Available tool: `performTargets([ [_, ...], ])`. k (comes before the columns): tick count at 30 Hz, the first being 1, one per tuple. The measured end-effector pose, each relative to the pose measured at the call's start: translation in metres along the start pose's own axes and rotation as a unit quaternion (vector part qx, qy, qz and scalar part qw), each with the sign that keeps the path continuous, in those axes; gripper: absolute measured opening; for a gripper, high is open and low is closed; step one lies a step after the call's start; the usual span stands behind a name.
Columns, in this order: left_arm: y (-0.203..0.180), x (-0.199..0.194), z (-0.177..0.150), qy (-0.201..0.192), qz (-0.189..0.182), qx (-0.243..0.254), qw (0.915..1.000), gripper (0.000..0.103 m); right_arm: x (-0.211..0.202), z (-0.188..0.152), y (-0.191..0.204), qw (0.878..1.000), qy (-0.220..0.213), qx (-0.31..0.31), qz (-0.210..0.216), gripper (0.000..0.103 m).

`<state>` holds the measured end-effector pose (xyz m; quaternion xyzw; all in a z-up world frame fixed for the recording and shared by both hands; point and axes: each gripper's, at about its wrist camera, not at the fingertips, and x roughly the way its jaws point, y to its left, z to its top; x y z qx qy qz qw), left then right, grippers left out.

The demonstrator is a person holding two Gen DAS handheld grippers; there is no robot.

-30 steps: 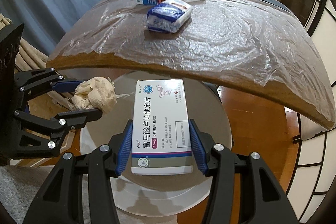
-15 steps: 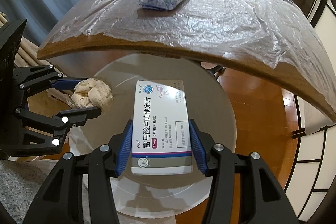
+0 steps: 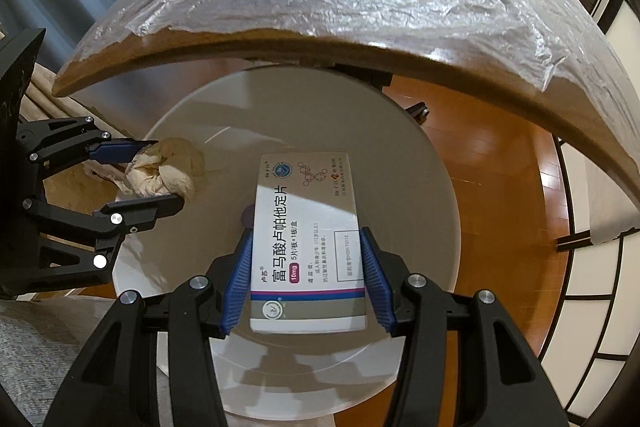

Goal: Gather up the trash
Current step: 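Lower the cloth bundle and the medicine box into the bin with both tools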

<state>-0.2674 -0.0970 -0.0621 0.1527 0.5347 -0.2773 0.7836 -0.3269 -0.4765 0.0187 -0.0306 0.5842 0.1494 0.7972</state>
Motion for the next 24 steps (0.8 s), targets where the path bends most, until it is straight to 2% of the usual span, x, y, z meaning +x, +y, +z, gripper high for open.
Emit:
performTargets([
  [5, -0.005, 0.011, 0.001, 0.008, 0.002, 0.002, 1.0, 0.052, 0.009, -0.001, 0.003, 1.0, 0.011, -0.009, -0.015, 0.05],
  [24, -0.021, 0.043, 0.006, 0.034, 0.015, 0.015, 0.9992, 0.052, 0.027, -0.003, -0.004, 0.999, 0.033, -0.004, -0.014, 0.05],
])
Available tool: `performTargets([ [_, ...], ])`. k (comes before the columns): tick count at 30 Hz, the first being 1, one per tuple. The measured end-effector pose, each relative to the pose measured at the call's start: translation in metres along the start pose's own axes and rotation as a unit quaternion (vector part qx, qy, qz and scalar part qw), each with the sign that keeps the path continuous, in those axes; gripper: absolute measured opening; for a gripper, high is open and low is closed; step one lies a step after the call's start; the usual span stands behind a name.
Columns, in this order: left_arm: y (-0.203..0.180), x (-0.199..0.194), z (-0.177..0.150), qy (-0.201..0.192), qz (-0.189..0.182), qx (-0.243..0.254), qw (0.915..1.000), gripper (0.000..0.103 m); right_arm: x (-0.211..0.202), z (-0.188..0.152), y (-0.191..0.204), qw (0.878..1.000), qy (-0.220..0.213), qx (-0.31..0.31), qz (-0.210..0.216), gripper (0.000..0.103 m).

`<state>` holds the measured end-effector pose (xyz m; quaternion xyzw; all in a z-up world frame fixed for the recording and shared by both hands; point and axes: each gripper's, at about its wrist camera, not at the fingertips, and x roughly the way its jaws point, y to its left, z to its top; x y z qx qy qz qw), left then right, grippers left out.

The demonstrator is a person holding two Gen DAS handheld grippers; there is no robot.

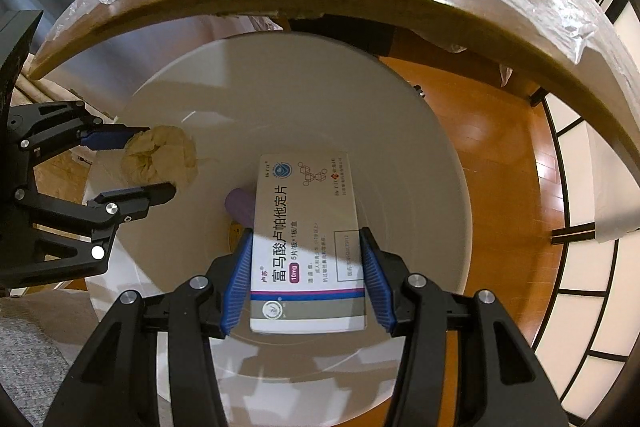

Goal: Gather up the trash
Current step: 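Lower the cloth bundle and the medicine box into the bin with both tools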

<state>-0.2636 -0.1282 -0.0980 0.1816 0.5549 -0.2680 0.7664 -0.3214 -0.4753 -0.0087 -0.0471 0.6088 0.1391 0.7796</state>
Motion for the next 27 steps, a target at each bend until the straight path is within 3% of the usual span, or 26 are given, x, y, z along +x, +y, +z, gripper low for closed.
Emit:
performTargets([
  [24, 0.012, 0.011, 0.004, 0.022, 0.004, 0.007, 0.9997, 0.052, 0.006, -0.001, -0.011, 1.0, 0.018, 0.004, 0.0, 0.05],
  [26, 0.012, 0.012, 0.005, 0.023, -0.001, 0.003, 0.9997, 0.054, 0.007, -0.001, -0.012, 1.0, 0.021, 0.008, 0.002, 0.051],
  [27, 0.012, 0.012, 0.006, 0.024, -0.006, -0.001, 0.9997, 0.061, 0.007, -0.001, -0.013, 1.0, 0.02, 0.011, 0.0, 0.056],
])
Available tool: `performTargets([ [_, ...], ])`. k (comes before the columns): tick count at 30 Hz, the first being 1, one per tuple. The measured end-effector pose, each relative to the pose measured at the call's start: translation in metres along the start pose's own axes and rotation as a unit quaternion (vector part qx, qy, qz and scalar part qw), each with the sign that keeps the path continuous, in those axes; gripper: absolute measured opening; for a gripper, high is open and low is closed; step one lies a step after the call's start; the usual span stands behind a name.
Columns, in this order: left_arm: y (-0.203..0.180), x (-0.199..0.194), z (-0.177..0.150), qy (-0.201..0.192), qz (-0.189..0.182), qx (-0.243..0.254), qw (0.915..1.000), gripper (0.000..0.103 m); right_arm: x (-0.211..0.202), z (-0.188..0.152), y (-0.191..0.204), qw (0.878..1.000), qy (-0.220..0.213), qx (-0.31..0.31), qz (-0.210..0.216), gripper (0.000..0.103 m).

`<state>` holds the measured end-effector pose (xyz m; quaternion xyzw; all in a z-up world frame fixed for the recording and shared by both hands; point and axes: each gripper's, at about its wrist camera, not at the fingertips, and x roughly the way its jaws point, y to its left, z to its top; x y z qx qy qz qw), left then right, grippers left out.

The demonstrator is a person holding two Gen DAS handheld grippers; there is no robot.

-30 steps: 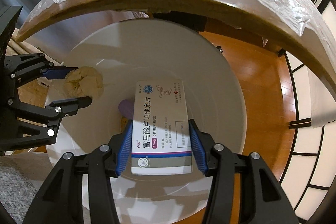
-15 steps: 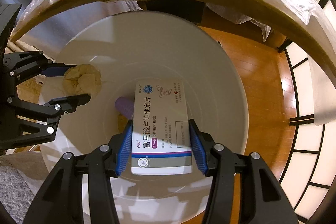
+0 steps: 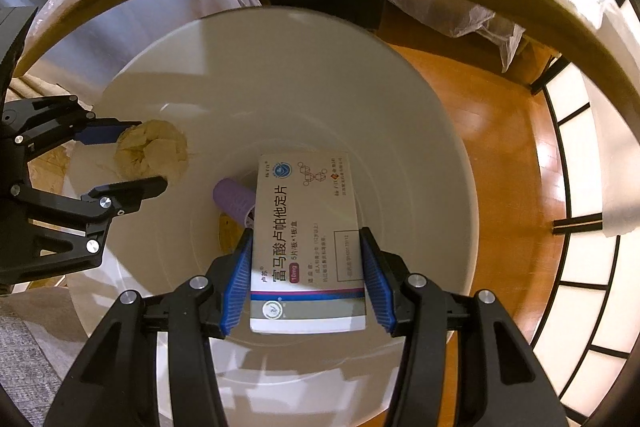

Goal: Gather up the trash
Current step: 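Lower the cloth bundle and the medicine box into the bin with both tools, then open both tools to release the bundle and box into the bin, then move both tools back over the table toward the remaining box and tissue pack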

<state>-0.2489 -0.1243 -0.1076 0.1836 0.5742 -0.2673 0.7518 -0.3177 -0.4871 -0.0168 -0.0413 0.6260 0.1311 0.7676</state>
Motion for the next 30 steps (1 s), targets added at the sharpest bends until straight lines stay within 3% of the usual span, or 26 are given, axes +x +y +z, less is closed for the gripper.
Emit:
performTargets([
  [1, 0.0, 0.0, 0.0, -0.001, 0.0, -0.003, 1.0, 0.07, 0.001, 0.0, -0.001, 1.0, -0.001, 0.003, -0.001, 0.063],
  [2, 0.001, -0.001, 0.0, -0.005, 0.002, -0.006, 1.0, 0.073, 0.001, 0.001, -0.003, 1.0, -0.004, 0.005, -0.002, 0.075],
  [3, 0.002, -0.003, 0.0, -0.008, 0.002, -0.007, 0.9999, 0.074, -0.002, 0.001, -0.004, 1.0, -0.009, 0.007, -0.005, 0.079],
  [9, 0.006, -0.017, -0.003, -0.012, 0.011, -0.006, 0.9999, 0.074, -0.02, 0.0, -0.002, 0.999, -0.028, -0.005, -0.02, 0.086],
  [14, 0.012, -0.075, -0.011, -0.065, 0.014, -0.004, 0.9977, 0.074, -0.064, -0.001, 0.006, 0.994, -0.079, -0.04, -0.059, 0.098],
  [15, 0.015, -0.091, -0.013, -0.081, 0.01, -0.007, 0.9966, 0.079, -0.077, 0.001, 0.007, 0.993, -0.093, -0.042, -0.066, 0.098],
  [16, 0.018, -0.106, -0.012, -0.097, 0.006, -0.012, 0.9952, 0.093, -0.088, 0.005, 0.009, 0.991, -0.105, -0.042, -0.076, 0.098],
  [19, 0.03, -0.156, -0.006, -0.174, 0.0, -0.025, 0.9844, 0.1, -0.118, 0.022, 0.01, 0.983, -0.151, -0.038, -0.098, 0.098],
  [24, 0.052, -0.201, 0.026, -0.278, 0.073, -0.058, 0.9561, 0.101, -0.142, 0.053, 0.012, 0.968, -0.216, 0.01, -0.128, 0.098],
  [27, 0.067, -0.202, 0.051, -0.285, 0.097, -0.078, 0.9506, 0.101, -0.14, 0.075, 0.015, 0.966, -0.229, 0.006, -0.117, 0.098],
  [30, 0.084, -0.197, 0.074, -0.289, 0.091, -0.089, 0.949, 0.101, -0.134, 0.092, 0.02, 0.973, -0.222, 0.01, -0.055, 0.098],
])
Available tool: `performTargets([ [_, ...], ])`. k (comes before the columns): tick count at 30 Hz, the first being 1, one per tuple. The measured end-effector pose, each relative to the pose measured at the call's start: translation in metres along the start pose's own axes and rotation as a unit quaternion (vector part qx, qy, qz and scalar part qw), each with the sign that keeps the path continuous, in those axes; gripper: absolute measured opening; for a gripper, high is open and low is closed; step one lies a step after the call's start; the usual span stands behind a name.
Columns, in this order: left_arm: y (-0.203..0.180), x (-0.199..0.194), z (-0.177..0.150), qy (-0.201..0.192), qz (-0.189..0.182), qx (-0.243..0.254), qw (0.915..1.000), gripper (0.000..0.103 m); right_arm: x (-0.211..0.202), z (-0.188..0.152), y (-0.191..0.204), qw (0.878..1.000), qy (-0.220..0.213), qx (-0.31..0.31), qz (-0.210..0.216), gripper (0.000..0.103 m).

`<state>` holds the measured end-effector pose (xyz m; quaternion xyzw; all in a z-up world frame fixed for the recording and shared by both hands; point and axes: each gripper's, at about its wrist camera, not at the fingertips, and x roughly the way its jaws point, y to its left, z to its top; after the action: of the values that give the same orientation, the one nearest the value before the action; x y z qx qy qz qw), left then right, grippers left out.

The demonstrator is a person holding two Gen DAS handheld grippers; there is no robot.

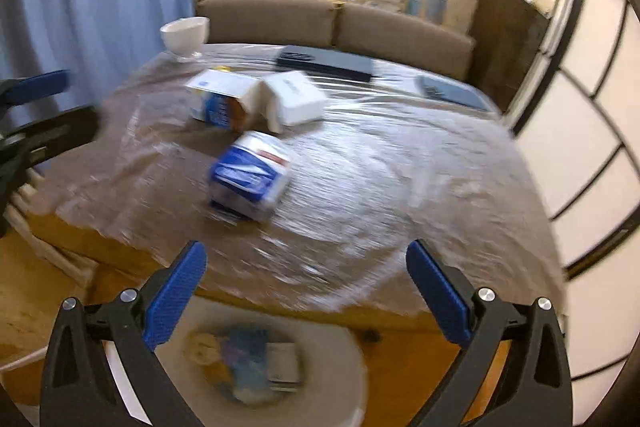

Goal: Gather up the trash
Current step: 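Move both tools back over the table toward the remaining box and tissue pack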

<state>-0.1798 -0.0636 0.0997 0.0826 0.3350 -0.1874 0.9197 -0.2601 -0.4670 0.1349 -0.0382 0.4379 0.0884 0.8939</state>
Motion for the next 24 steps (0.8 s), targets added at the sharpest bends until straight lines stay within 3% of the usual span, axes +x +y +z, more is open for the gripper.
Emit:
performTargets([
  [2, 0.004, 0.018, 0.009, 0.011, -0.01, -0.005, 0.9999, 0.101, 0.01, 0.007, 0.001, 0.999, -0.004, 0.031, 0.033, 0.099],
  [11, 0.025, 0.104, 0.019, 0.072, -0.008, -0.018, 0.9972, 0.101, 0.055, 0.025, 0.016, 0.999, 0.014, 0.033, 0.033, 0.098],
  [19, 0.025, 0.14, 0.02, 0.095, -0.01, -0.011, 0.9954, 0.101, 0.078, 0.032, 0.022, 0.999, 0.022, 0.043, 0.025, 0.097],
  [21, 0.025, 0.144, 0.02, 0.096, -0.012, -0.012, 0.9953, 0.101, 0.082, 0.033, 0.024, 0.999, 0.023, 0.042, 0.023, 0.09],
  [24, 0.026, 0.149, 0.021, 0.098, -0.017, -0.013, 0.9949, 0.101, 0.086, 0.035, 0.023, 0.998, 0.027, 0.048, 0.025, 0.089],
])
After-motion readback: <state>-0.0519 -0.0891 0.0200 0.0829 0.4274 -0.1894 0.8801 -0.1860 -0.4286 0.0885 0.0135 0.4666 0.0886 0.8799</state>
